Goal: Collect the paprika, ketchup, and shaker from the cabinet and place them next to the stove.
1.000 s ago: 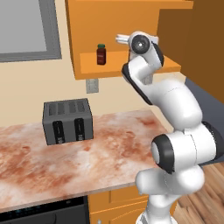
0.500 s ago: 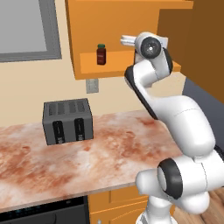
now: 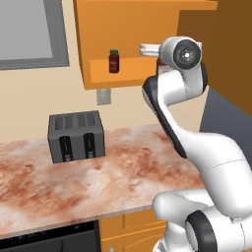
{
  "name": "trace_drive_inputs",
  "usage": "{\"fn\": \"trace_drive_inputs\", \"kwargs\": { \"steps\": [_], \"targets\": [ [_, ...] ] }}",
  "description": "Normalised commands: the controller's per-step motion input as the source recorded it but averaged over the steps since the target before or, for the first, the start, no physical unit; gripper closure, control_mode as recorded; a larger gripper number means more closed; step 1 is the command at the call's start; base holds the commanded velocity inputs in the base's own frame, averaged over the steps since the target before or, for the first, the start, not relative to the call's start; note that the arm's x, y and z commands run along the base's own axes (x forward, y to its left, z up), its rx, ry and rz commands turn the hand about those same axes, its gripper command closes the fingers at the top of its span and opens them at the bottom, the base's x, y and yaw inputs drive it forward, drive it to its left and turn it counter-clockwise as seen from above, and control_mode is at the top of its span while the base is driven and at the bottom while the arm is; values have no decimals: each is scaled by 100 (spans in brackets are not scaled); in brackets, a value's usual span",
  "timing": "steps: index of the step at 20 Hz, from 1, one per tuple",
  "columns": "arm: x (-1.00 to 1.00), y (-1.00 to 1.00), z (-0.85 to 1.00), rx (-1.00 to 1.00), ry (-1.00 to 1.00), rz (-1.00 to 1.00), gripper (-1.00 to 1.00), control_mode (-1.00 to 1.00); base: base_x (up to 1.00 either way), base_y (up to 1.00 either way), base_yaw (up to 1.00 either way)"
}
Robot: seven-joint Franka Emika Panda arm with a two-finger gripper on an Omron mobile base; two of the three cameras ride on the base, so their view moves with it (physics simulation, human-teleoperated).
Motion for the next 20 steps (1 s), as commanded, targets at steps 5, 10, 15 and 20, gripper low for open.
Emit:
{"fn": "trace_drive_inputs", "kwargs": {
  "steps": [5, 10, 15, 20],
  "targets": [
    [-87, 0, -38, -3, 0, 6, 100, -100, 0, 0, 0],
    [-83, 0, -46, -5, 0, 5, 100, -100, 0, 0, 0],
    [-40, 5, -52, -11, 5, 5, 100, -100, 0, 0, 0],
    [-1, 8, -38, -3, 8, 5, 100, -100, 0, 0, 0]
  ]
}}
